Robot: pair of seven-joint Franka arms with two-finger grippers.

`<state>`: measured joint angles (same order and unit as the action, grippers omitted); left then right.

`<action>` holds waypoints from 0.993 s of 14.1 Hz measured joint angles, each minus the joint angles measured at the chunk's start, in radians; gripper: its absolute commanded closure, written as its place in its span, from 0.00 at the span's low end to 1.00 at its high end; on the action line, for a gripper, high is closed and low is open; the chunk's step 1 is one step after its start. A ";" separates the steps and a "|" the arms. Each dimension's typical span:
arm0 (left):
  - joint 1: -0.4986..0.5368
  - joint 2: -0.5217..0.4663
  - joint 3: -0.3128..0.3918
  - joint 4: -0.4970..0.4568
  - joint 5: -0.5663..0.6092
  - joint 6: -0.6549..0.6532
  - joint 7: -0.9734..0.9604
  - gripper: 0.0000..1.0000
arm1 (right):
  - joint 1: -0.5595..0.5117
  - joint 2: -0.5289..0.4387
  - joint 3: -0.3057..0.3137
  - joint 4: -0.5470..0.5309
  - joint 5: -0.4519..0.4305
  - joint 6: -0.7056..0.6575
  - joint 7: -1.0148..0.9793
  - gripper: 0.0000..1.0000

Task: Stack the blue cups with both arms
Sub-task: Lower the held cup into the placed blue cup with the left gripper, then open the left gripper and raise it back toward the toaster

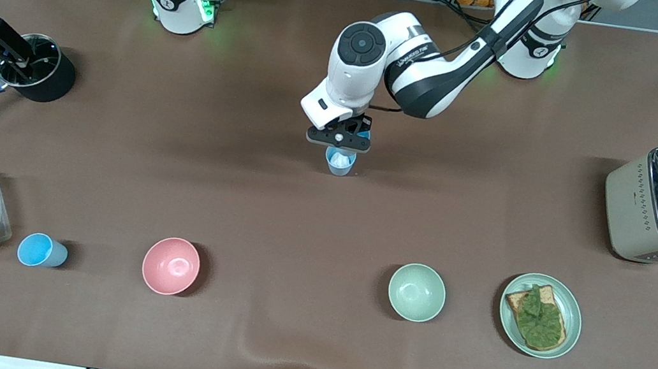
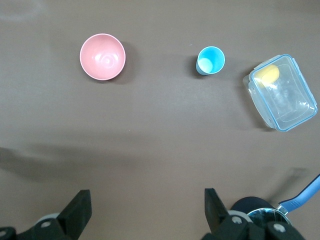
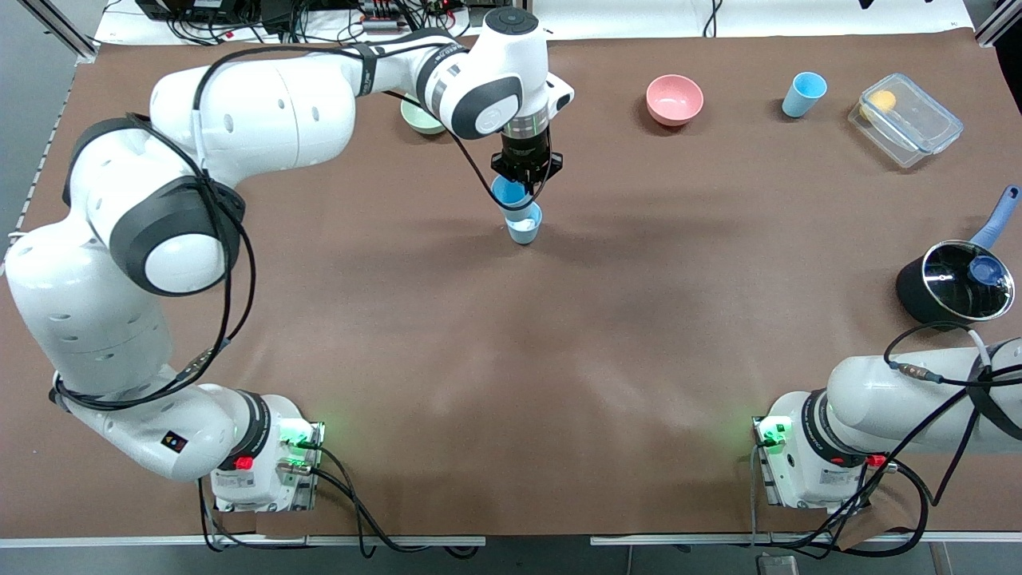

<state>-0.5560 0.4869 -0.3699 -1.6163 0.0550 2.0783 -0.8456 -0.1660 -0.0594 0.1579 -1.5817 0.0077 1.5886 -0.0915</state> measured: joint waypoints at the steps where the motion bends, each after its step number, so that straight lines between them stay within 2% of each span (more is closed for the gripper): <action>1: -0.005 0.009 0.004 0.008 0.000 0.001 -0.002 1.00 | 0.000 -0.001 0.000 0.000 0.000 -0.004 0.000 0.00; 14: -0.037 0.062 0.044 0.035 0.000 0.046 -0.010 1.00 | 0.000 -0.010 -0.005 -0.001 0.000 -0.039 0.000 0.00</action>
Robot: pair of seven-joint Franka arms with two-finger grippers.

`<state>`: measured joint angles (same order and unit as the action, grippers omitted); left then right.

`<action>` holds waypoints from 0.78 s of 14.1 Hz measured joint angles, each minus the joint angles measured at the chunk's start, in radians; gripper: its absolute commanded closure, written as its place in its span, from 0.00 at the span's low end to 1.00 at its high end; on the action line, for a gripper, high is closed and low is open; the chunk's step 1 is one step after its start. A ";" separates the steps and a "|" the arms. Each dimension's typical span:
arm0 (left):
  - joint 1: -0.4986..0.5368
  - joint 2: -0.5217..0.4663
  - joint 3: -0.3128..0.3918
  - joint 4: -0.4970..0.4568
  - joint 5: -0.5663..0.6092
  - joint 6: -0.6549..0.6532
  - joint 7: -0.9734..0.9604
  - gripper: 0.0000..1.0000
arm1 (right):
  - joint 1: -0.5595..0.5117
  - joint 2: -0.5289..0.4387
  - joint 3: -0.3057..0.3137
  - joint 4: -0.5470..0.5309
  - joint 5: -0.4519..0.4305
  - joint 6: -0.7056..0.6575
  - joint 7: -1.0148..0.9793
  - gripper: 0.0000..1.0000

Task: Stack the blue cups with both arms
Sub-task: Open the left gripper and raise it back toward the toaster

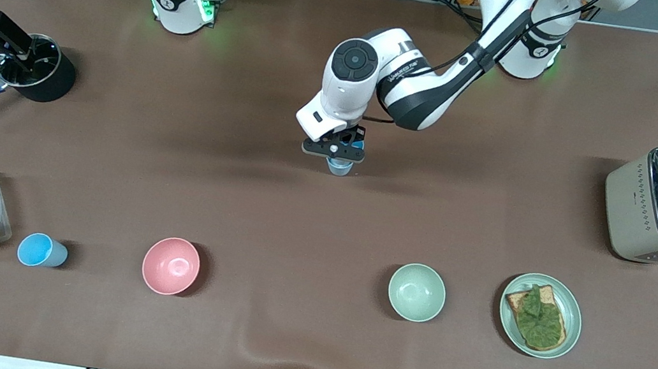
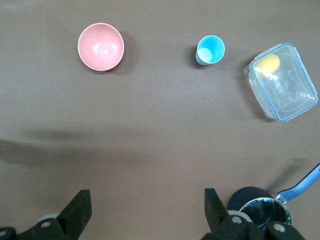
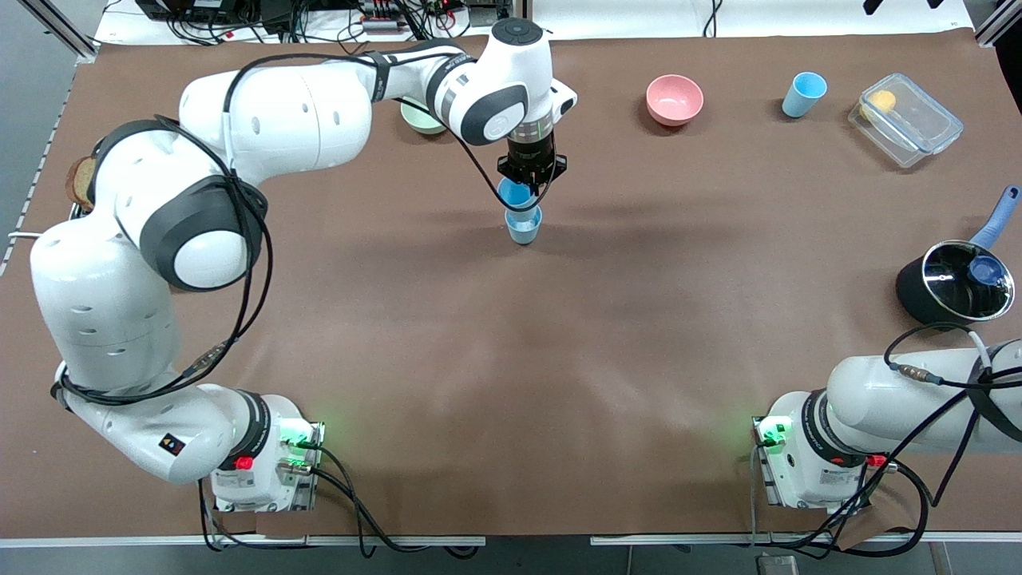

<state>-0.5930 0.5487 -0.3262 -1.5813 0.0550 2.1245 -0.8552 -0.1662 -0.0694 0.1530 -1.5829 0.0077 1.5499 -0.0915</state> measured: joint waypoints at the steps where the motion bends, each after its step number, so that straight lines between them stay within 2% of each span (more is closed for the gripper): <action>1: -0.001 0.003 0.002 0.002 0.000 0.005 0.000 1.00 | 0.000 0.000 0.000 0.000 0.000 0.000 0.000 0.00; 8: -0.011 0.009 0.005 0.004 0.000 0.011 0.000 1.00 | 0.000 0.000 -0.002 -0.001 0.000 -0.001 0.000 0.00; 9: -0.011 0.009 0.005 0.004 0.000 0.011 0.000 0.84 | 0.000 0.000 -0.003 -0.001 0.000 -0.002 0.000 0.00; 11: -0.011 0.009 0.006 0.004 0.000 0.011 0.000 0.72 | 0.000 0.000 -0.004 -0.001 0.000 -0.003 0.000 0.00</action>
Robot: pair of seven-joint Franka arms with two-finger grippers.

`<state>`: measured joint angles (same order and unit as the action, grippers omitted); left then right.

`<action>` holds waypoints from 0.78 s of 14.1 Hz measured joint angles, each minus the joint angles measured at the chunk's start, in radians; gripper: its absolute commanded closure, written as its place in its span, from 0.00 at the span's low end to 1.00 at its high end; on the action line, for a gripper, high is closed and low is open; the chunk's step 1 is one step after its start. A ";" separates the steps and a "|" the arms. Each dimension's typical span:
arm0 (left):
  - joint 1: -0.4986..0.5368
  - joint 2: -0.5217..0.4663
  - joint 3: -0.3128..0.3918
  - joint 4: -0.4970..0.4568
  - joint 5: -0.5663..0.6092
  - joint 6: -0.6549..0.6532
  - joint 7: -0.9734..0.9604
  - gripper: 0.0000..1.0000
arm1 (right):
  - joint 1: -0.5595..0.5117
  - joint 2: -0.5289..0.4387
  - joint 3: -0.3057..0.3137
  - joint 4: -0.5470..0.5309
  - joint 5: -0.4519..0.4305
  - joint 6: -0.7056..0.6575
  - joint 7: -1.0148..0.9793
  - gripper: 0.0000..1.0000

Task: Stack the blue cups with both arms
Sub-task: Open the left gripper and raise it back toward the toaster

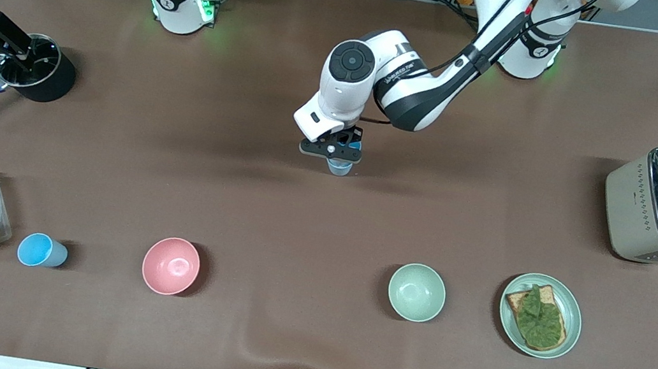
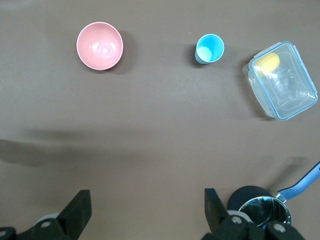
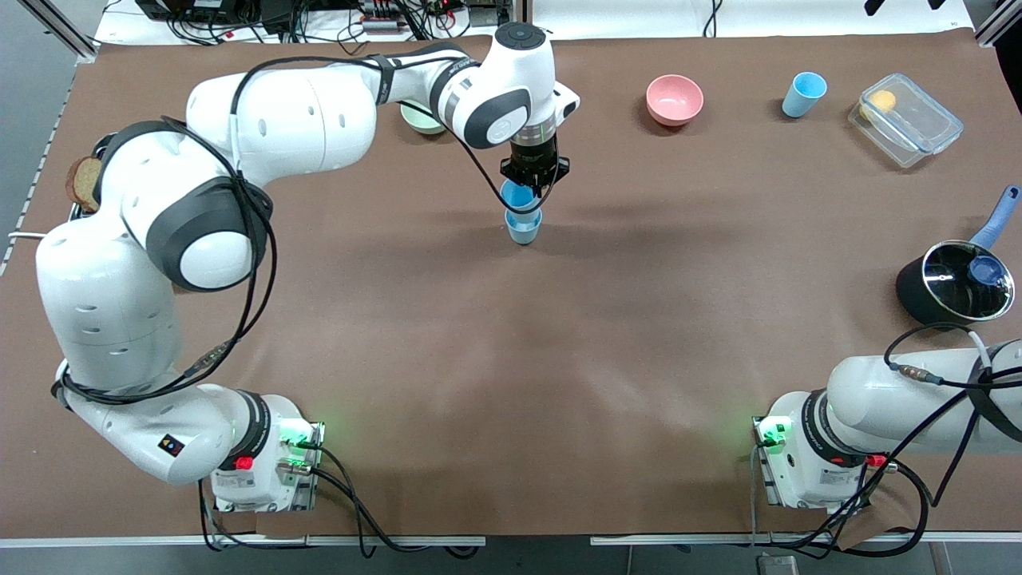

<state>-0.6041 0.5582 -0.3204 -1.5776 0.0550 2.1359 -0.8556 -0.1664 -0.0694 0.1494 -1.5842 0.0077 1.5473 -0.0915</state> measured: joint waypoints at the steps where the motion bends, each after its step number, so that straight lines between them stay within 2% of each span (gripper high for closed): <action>1: 0.000 0.000 0.001 0.000 0.000 0.000 0.000 0.70 | 0.000 0.000 0.000 0.000 0.000 0.000 0.000 0.00; 3: 0.000 0.000 0.001 0.001 0.000 0.000 0.000 0.69 | 0.000 0.000 0.000 0.000 0.000 0.003 0.000 0.00; 5: 0.000 0.000 0.002 0.002 0.000 0.000 0.000 0.62 | 0.000 0.000 0.000 0.000 0.000 0.003 0.000 0.00; 6: 0.000 0.000 0.002 0.003 0.000 0.000 0.000 0.50 | 0.000 0.000 0.000 0.000 0.000 0.002 0.000 0.00; 7: 0.000 0.000 0.004 0.005 0.000 0.001 0.000 0.20 | 0.000 0.000 0.000 0.000 0.000 0.002 0.000 0.00; 8: 0.000 -0.001 0.008 0.010 0.000 0.002 0.000 0.00 | 0.000 -0.001 0.000 0.000 0.000 0.001 0.000 0.00; 11: 0.012 -0.030 0.026 0.016 0.000 -0.001 0.000 0.00 | 0.000 -0.003 0.000 0.000 0.000 -0.002 0.000 0.00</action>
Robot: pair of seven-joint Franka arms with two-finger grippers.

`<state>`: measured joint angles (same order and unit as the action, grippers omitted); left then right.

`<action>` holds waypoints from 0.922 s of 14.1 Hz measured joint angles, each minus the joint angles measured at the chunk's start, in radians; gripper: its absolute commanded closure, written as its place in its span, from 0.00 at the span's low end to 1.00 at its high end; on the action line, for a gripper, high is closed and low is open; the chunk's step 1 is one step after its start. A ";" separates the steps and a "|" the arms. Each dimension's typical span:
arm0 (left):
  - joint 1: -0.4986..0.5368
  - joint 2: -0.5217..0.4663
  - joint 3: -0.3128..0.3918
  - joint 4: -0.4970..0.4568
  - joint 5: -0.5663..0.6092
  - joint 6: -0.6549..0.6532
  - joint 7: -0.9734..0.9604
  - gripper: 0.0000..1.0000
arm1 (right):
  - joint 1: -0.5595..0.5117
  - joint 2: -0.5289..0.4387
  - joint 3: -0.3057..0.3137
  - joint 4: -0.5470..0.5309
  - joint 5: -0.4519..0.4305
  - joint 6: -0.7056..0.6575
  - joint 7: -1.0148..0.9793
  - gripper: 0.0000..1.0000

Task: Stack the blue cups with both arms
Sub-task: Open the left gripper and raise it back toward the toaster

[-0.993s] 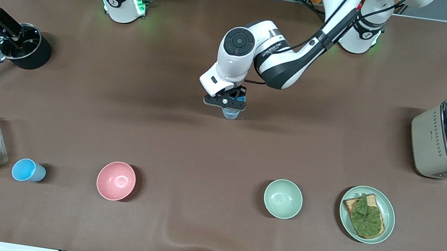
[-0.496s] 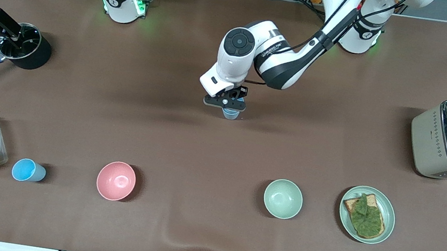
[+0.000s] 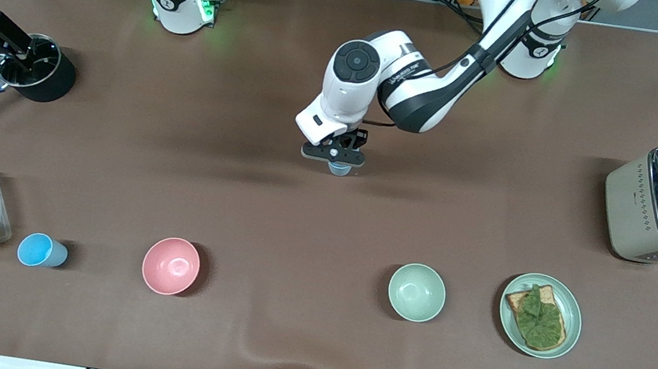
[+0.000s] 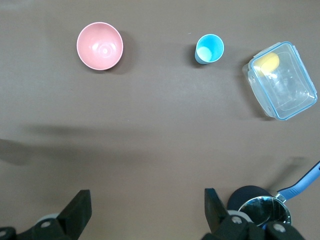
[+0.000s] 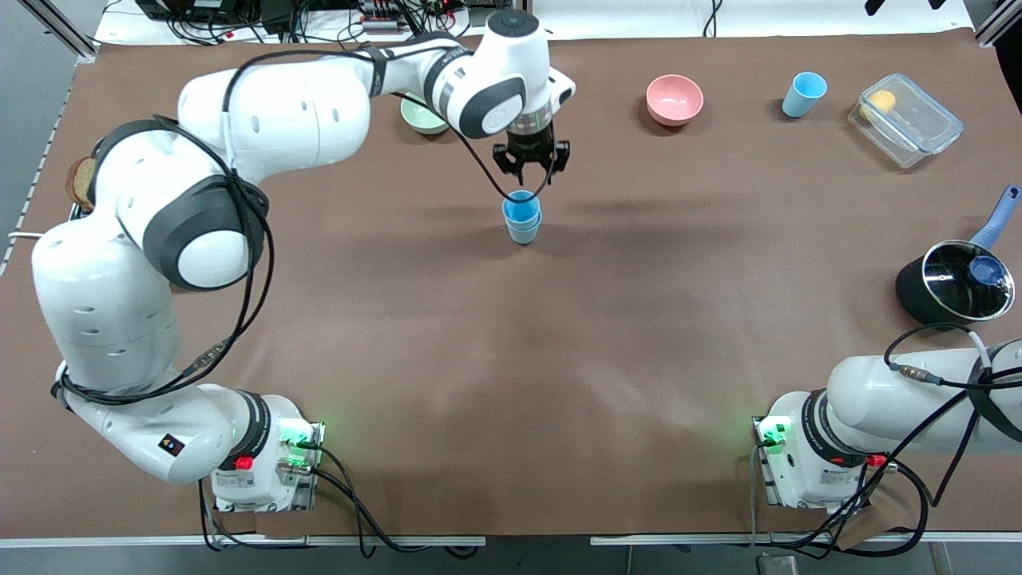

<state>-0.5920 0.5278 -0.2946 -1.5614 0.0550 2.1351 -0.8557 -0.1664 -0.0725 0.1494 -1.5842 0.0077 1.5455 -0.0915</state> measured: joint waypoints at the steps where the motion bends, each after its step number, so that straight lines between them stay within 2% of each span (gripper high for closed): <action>1: 0.014 -0.021 0.003 -0.002 0.000 -0.010 0.000 0.00 | 0.000 -0.002 0.000 0.000 0.000 -0.003 0.000 0.00; 5: 0.122 -0.164 0.008 -0.083 0.000 -0.095 0.062 0.00 | 0.000 -0.014 -0.001 0.001 0.000 -0.003 0.000 0.00; 8: 0.256 -0.313 0.009 -0.155 0.000 -0.209 0.229 0.00 | 0.000 -0.014 -0.002 0.001 0.000 -0.005 0.000 0.00; 13: 0.444 -0.522 0.010 -0.189 0.000 -0.419 0.460 0.00 | 0.000 -0.015 -0.002 0.001 0.000 -0.010 0.000 0.00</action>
<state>-0.1484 0.0060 -0.2841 -1.7501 0.0553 1.7161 -0.3960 -0.1668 -0.0879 0.1475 -1.5833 0.0077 1.5358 -0.0912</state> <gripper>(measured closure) 0.000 0.000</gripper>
